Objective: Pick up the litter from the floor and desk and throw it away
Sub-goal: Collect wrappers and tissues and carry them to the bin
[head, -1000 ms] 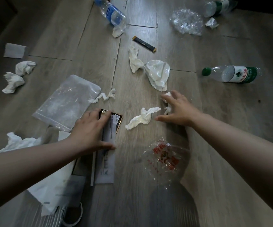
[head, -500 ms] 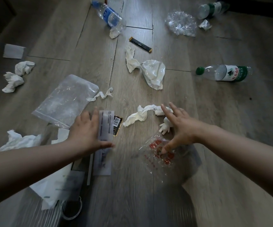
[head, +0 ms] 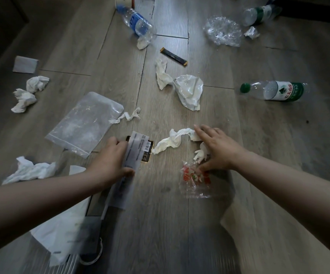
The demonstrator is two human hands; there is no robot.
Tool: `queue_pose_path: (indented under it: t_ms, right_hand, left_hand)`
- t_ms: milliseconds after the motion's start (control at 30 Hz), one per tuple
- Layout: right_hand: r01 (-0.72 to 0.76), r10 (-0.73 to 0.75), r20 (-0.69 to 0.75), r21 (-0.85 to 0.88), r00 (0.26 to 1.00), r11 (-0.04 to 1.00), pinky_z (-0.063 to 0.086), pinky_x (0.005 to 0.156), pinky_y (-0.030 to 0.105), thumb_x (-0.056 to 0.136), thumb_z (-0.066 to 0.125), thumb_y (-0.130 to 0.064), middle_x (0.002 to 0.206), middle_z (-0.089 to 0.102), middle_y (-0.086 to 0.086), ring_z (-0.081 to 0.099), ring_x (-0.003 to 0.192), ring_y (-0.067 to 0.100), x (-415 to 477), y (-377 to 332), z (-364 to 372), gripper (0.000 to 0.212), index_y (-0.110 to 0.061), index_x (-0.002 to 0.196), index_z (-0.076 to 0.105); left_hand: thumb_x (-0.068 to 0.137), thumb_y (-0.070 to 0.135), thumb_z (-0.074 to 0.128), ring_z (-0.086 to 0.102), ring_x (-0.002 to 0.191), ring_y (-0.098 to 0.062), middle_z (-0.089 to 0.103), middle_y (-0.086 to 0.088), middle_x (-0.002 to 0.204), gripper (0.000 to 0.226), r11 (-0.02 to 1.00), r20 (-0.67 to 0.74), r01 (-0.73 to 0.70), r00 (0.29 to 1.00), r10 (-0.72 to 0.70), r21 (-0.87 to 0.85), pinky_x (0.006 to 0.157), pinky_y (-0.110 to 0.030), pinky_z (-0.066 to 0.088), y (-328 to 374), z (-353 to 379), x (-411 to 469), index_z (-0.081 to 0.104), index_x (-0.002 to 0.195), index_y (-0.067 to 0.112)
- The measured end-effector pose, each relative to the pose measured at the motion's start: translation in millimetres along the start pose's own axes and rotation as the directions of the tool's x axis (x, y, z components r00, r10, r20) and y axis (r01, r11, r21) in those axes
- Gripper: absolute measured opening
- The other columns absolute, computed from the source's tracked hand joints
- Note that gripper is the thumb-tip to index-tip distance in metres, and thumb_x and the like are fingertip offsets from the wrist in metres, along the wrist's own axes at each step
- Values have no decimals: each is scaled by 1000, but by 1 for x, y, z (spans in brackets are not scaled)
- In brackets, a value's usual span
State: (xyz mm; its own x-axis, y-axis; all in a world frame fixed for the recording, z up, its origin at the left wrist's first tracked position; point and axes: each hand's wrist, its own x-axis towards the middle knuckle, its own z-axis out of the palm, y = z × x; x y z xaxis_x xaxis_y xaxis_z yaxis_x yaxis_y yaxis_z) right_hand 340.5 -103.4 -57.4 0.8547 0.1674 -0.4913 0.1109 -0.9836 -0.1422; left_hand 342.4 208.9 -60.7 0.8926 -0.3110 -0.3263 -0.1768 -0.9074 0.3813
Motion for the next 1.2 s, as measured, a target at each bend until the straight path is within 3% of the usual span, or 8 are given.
queue_pose_path:
  t_ms: [133, 300, 600, 800, 933, 1000, 1100, 1200]
  right_hand:
    - [70, -71, -29, -28, 997, 997, 26, 114, 40, 68, 75, -60, 157, 15, -2, 18, 142, 24, 1, -1, 0, 112, -33, 153, 8]
    - [87, -84, -71, 36, 994, 996, 30, 112, 37, 73, 76, -49, 151, 26, 1, 29, 135, 22, -5, -2, 6, 106, -26, 153, 12]
    - [194, -184, -137, 57, 973, 979, 39, 85, 25, 85, 66, -34, 125, 47, -3, 52, 111, 18, -15, -17, 19, 57, -24, 135, 42]
    - [277, -244, -246, 110, 938, 954, 44, 92, 32, 81, 71, -36, 134, 48, -2, 54, 114, 20, -15, -32, -3, 77, -25, 146, 30]
    - [354, -350, -249, -28, 903, 935, 50, 93, 34, 83, 59, -48, 138, 41, 2, 54, 111, 19, -1, -48, -16, 84, -24, 152, 18]
    - [353, -372, -217, -122, 902, 928, 47, 98, 35, 88, 58, -45, 150, 28, 7, 45, 125, 22, 9, -54, -11, 81, -21, 153, 16]
    - [266, -291, -161, -162, 943, 950, 40, 105, 38, 91, 59, -42, 159, 11, 7, 25, 141, 26, 22, -58, 1, 85, -22, 154, 6]
    - [250, -271, -151, -149, 951, 957, 39, 103, 35, 90, 60, -42, 153, 25, 6, 32, 135, 24, 31, -57, 2, 85, -24, 154, 7]
  left_hand:
    - [65, 55, 78, 44, 106, -17, 39, -2, 118, 70, 999, -49, -13, 999, 11, -41, 90, -30, 43, 7, -1, 7, 52, 117, 17]
    - [58, 50, 85, 37, 123, -27, 36, -7, 132, 98, 999, 6, 42, 999, -42, -21, 103, -40, 39, 18, -1, 21, 36, 137, 19]
    - [52, 41, 91, 47, 111, -29, 38, -11, 125, 90, 991, 72, 133, 989, -130, -34, 92, -43, 46, 23, -4, 33, 43, 121, 11]
    - [43, 43, 93, 50, 107, -27, 45, -11, 120, 95, 975, 48, 210, 977, -207, -75, 89, -43, 48, 22, -8, 34, 46, 119, 11]
    - [40, 60, 88, 58, 98, -23, 63, -4, 106, 85, 978, 42, 197, 979, -200, 72, 80, -40, 53, 21, -12, 36, 60, 110, 23]
    - [42, 62, 86, 58, 99, -24, 64, -4, 104, 82, 975, 11, 201, 979, -202, 93, 78, -36, 52, 18, -10, 35, 61, 109, 22]
    - [49, 50, 89, 60, 87, -19, 67, 2, 93, 59, 976, -8, 178, 984, -180, -128, 62, -28, 44, 8, -7, 31, 63, 97, 27]
    - [56, 41, 88, 65, 78, -10, 68, 11, 82, 40, 921, 19, 194, 980, -199, -339, 65, -26, 52, -6, -12, 28, 65, 87, 30]
